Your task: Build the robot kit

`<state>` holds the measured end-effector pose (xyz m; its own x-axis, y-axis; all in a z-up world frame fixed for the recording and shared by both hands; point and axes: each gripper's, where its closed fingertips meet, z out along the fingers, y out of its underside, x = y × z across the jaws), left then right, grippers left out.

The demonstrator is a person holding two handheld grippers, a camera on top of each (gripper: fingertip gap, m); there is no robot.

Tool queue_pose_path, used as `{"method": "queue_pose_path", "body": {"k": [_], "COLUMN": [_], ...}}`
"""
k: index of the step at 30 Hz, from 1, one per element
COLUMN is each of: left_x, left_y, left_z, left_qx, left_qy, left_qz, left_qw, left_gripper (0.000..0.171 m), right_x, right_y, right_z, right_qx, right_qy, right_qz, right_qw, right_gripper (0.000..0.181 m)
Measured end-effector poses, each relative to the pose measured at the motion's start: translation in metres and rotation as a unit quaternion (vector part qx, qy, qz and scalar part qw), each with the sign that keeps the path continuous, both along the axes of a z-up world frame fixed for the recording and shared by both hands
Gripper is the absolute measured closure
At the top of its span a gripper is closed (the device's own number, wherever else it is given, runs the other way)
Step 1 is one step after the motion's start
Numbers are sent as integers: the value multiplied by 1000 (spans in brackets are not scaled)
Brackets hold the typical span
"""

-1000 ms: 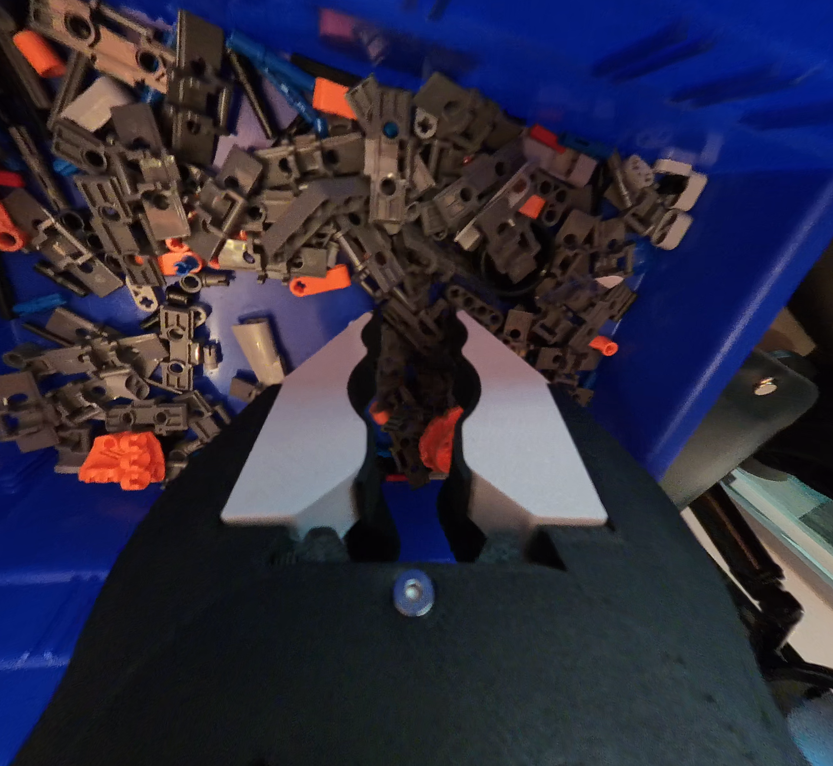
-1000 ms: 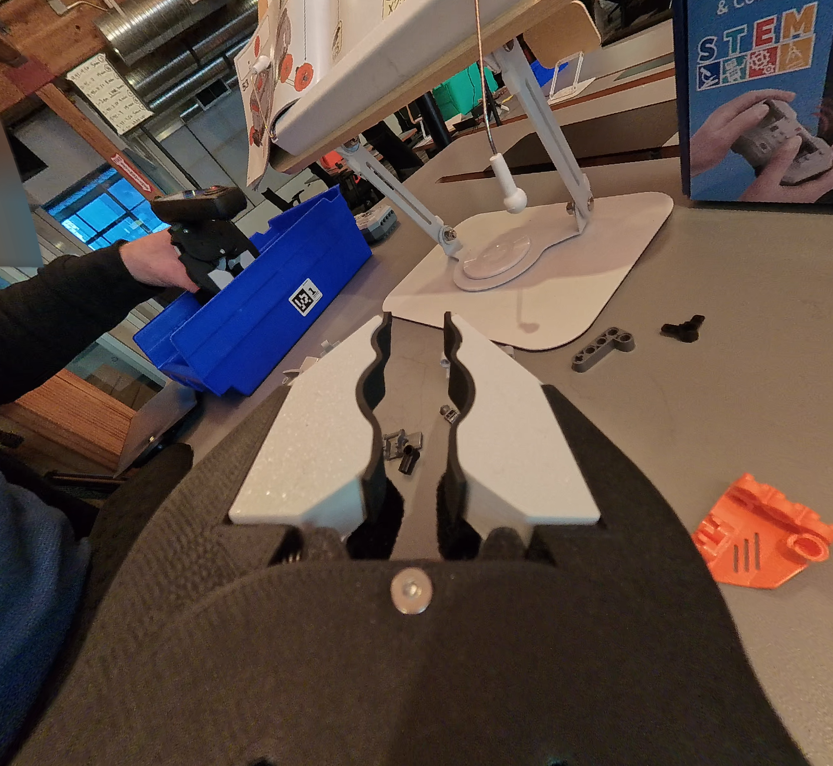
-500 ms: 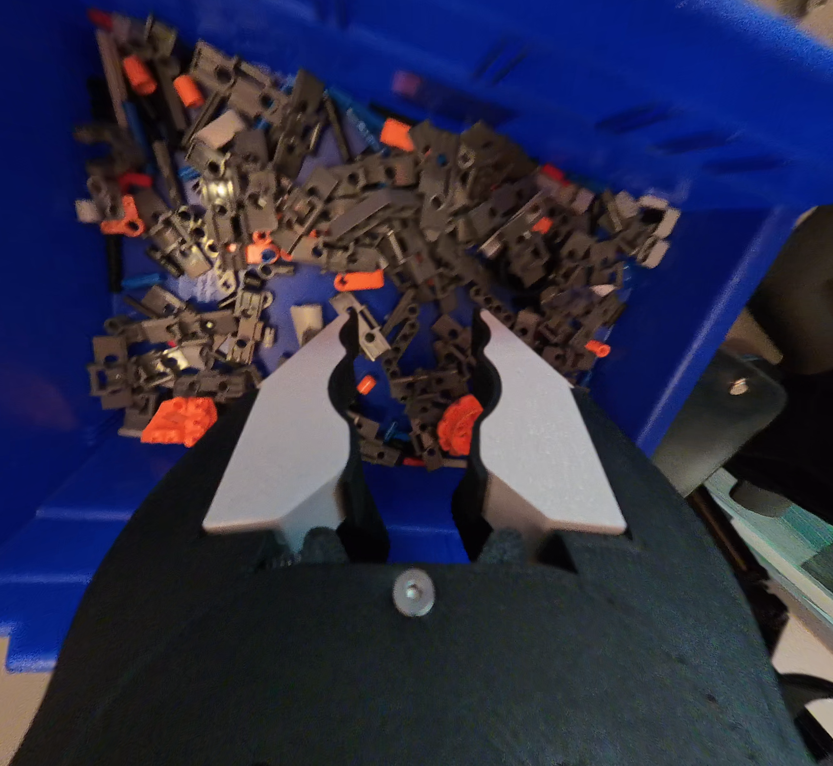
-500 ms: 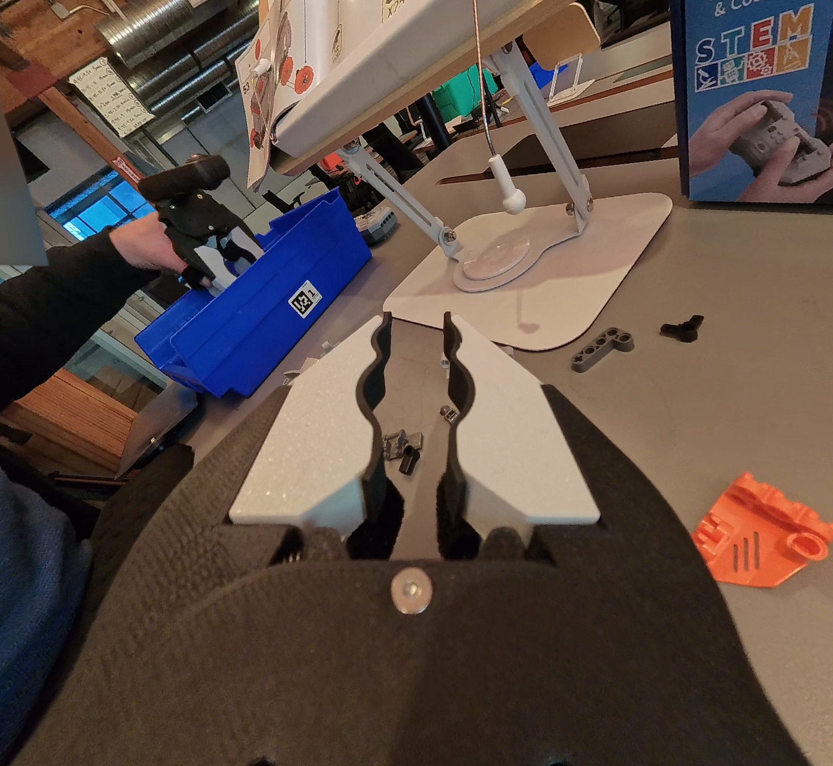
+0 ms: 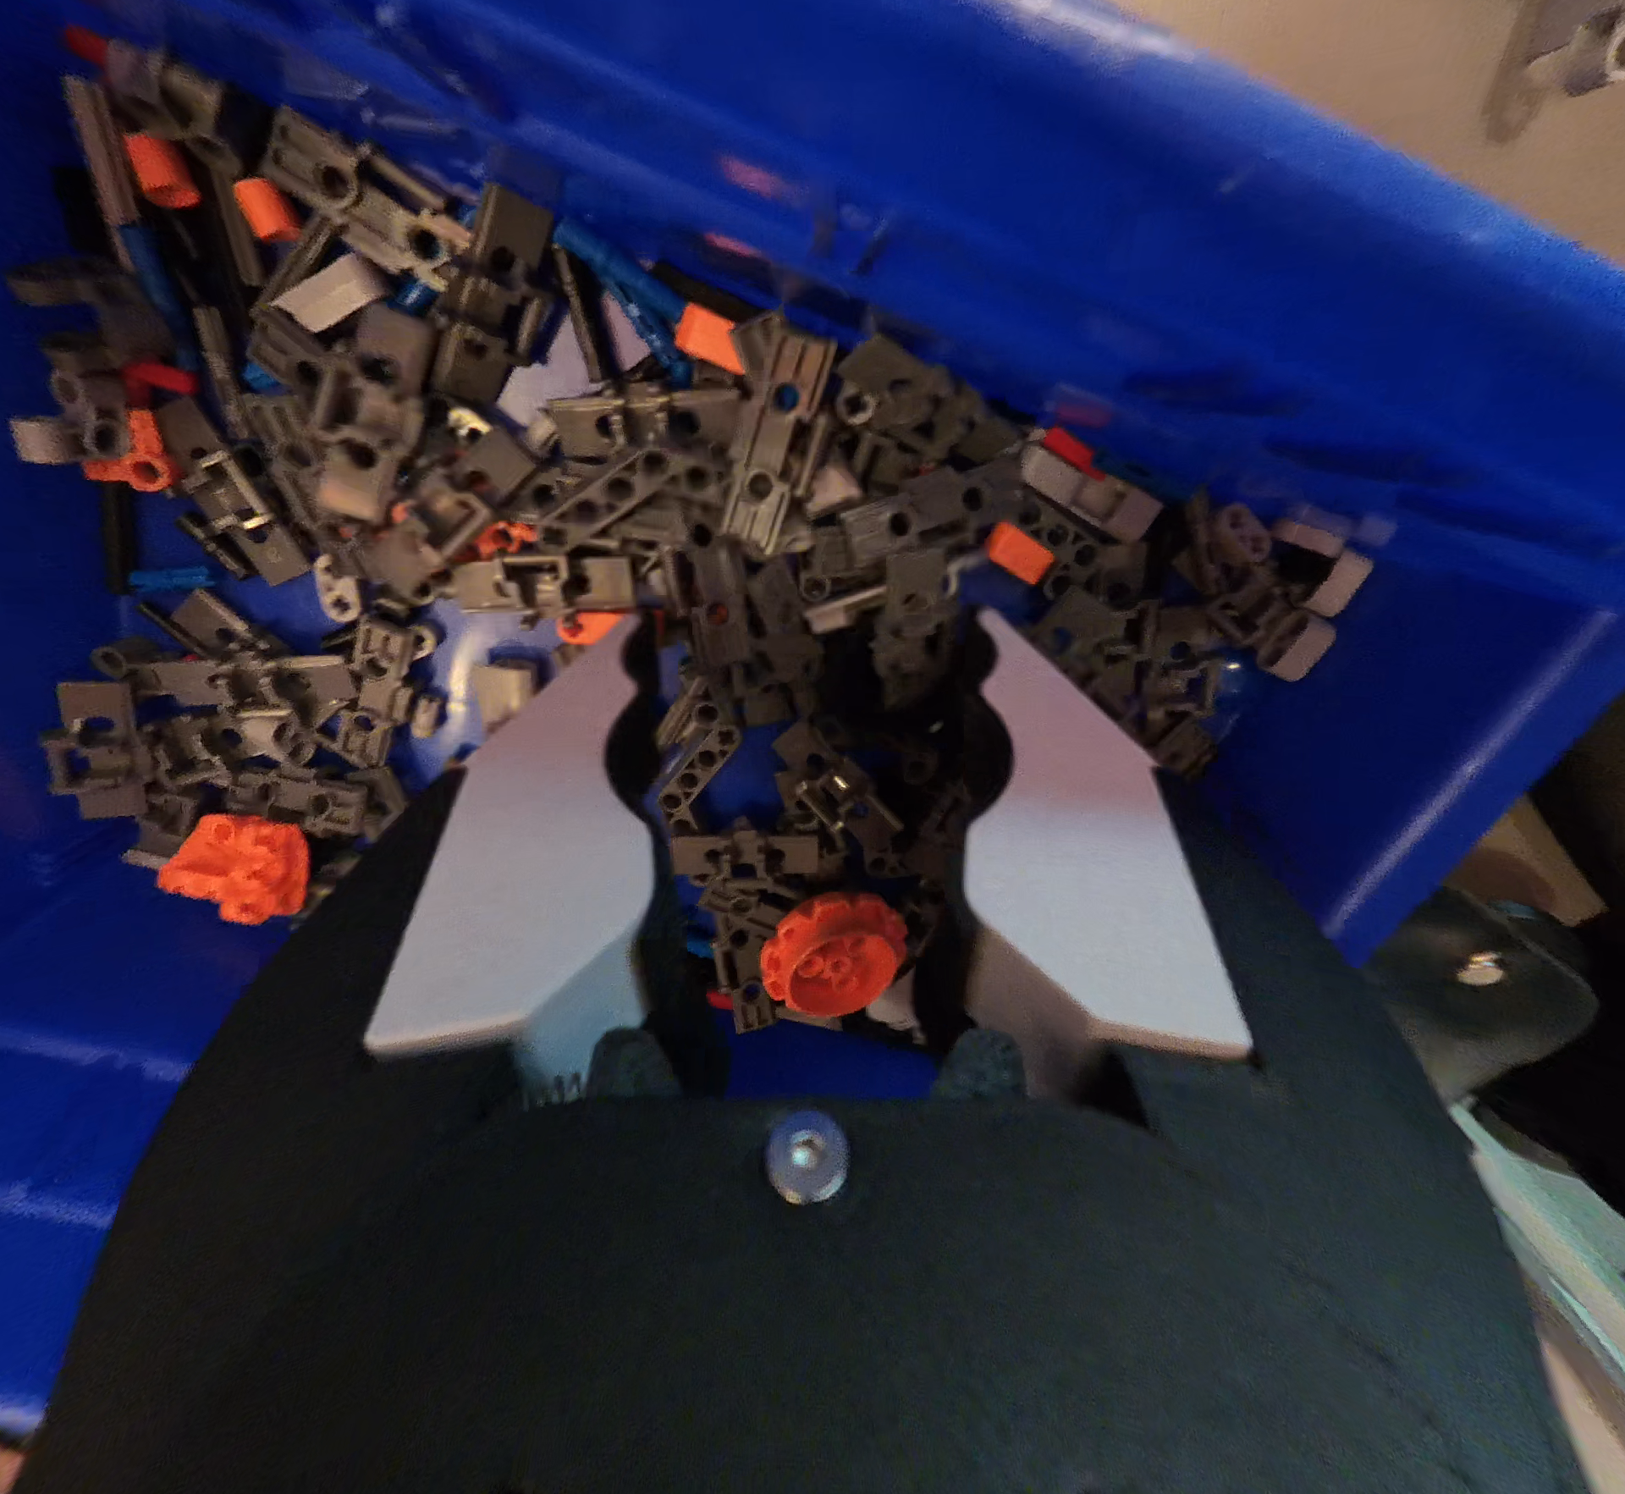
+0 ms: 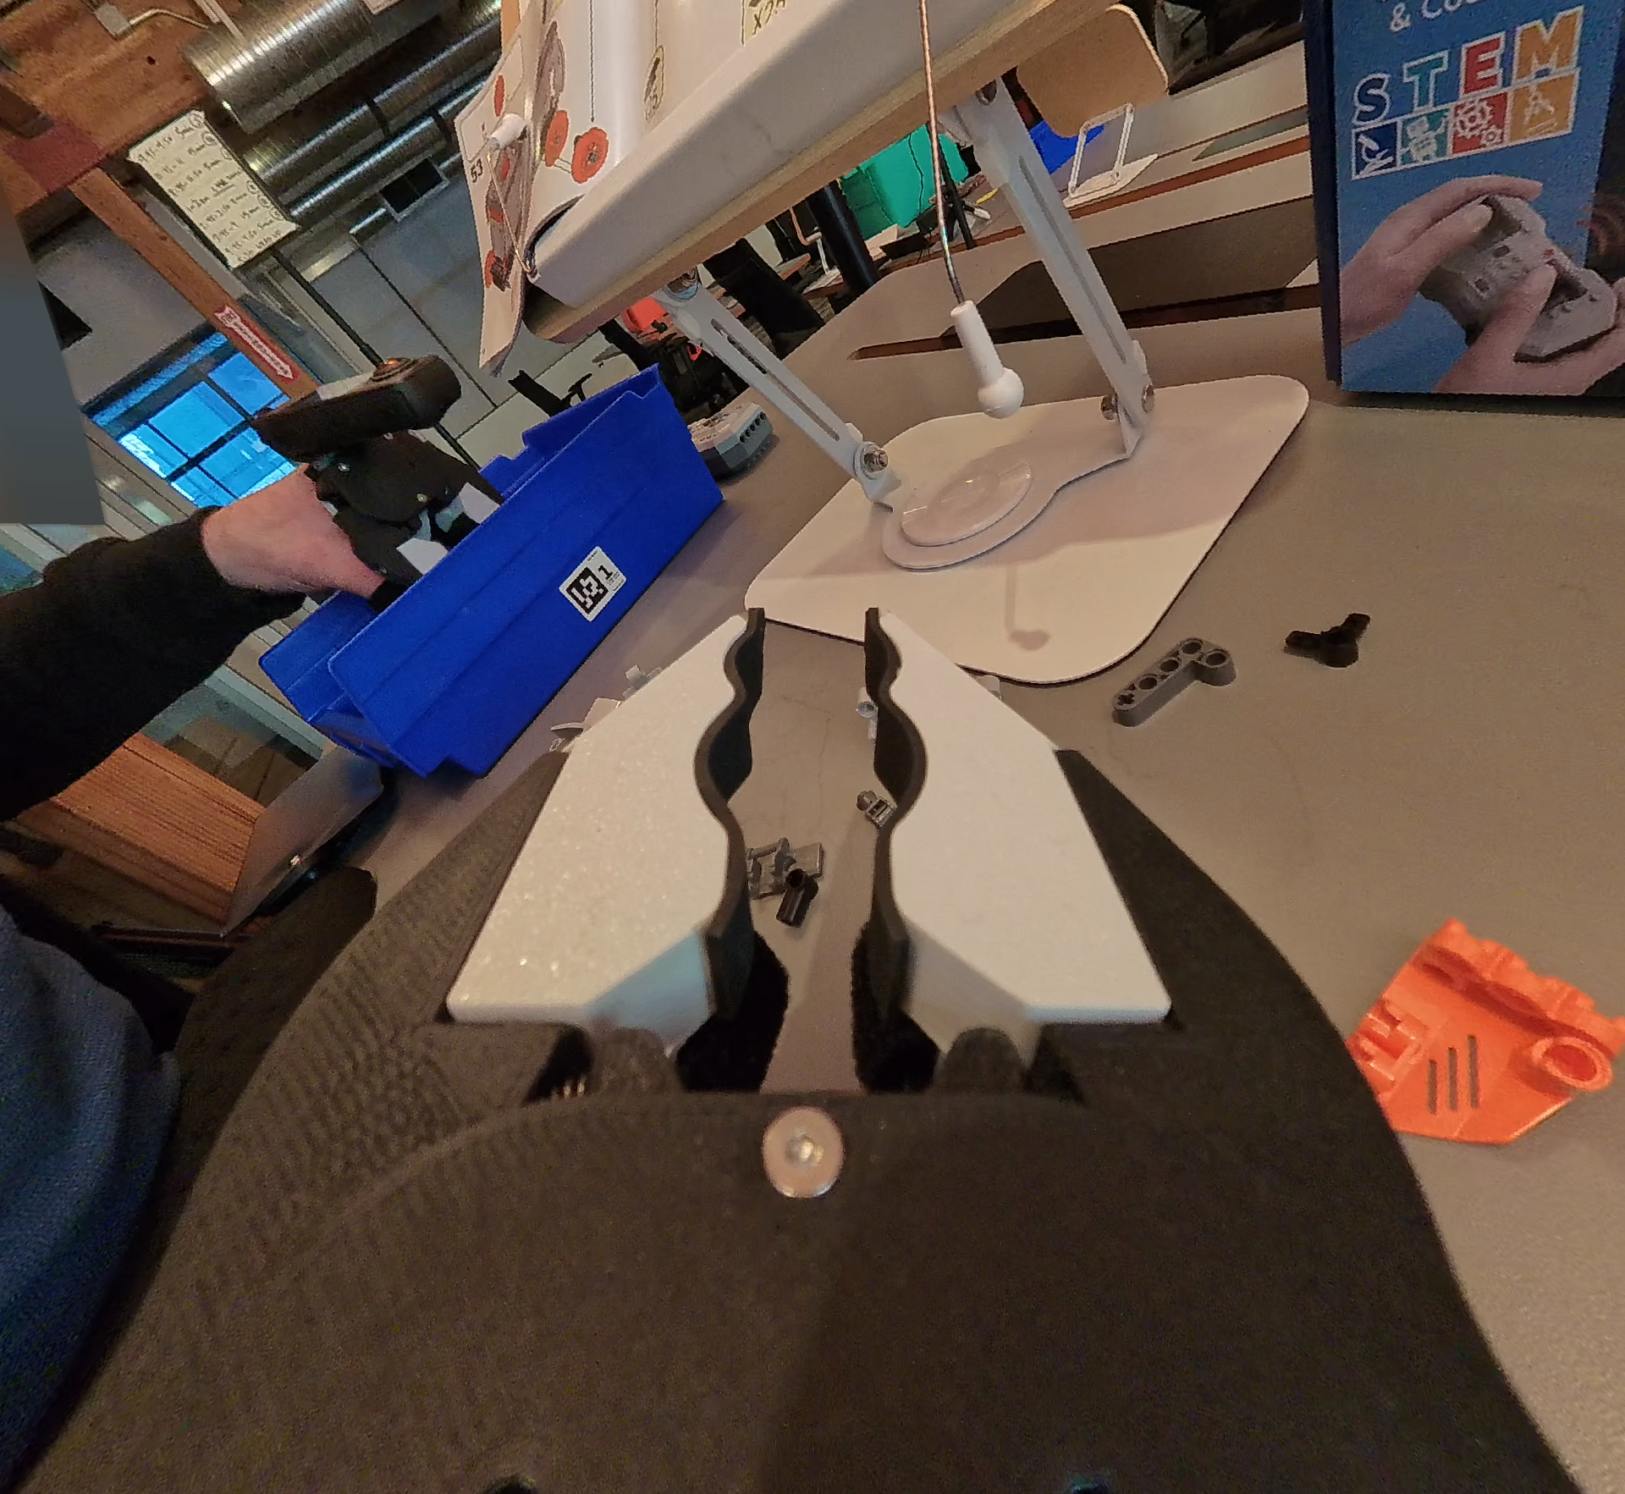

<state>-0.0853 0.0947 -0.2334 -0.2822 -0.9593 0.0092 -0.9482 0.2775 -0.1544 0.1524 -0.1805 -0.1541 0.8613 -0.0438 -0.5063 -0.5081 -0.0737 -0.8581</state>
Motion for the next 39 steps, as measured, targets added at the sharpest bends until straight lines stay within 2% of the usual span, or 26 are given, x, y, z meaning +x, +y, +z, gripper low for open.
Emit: {"method": "queue_pose_path", "body": {"k": [3,4,5,7,10,13,16,19,22,26,29,31,36,39], "left_x": [-3,-3,-4,-5,-7,-12,-11,-3,14,37,47,46,26,11], "left_y": [16,22,28,40,62,77,81,74,53,35,33,35,31,29], "left_z": [1,2,3,7,13,18,23,31,33,28,18,9,2,3], "left_qx": [19,24,31,33,56,64,54,31,-17,-27,-27,-19,-28,-39], "left_qy": [-6,-8,-9,-10,-14,-12,-24,-50,-78,-94,-85,-69,-31,-9], "left_qz": [5,4,1,13,25,40,51,47,27,0,4,2,-2,-5], "left_qw": [1000,1000,999,999,998,997,997,997,996,995,996,997,999,999], "left_gripper": [113,122,139,152,159,159,150,137,122,110,111,119,149,152], "right_x": [0,0,0,0,0,0,0,0,0,0,0,0,1,2], "right_y": [0,0,0,0,0,0,0,0,0,0,0,-1,-1,-1], "right_z": [0,0,0,0,0,1,1,1,1,0,1,1,2,2], "right_qx": [0,1,1,1,2,2,2,2,2,1,2,4,7,8], "right_qy": [0,0,0,0,0,0,0,0,0,0,0,0,1,2], "right_qz": [0,0,0,0,0,1,0,0,0,-1,-1,-2,-3,-3], "right_qw": [1000,1000,1000,1000,1000,1000,1000,1000,1000,1000,1000,1000,1000,1000], "right_gripper": [161,161,161,161,161,161,161,161,161,161,161,161,161,161]}}
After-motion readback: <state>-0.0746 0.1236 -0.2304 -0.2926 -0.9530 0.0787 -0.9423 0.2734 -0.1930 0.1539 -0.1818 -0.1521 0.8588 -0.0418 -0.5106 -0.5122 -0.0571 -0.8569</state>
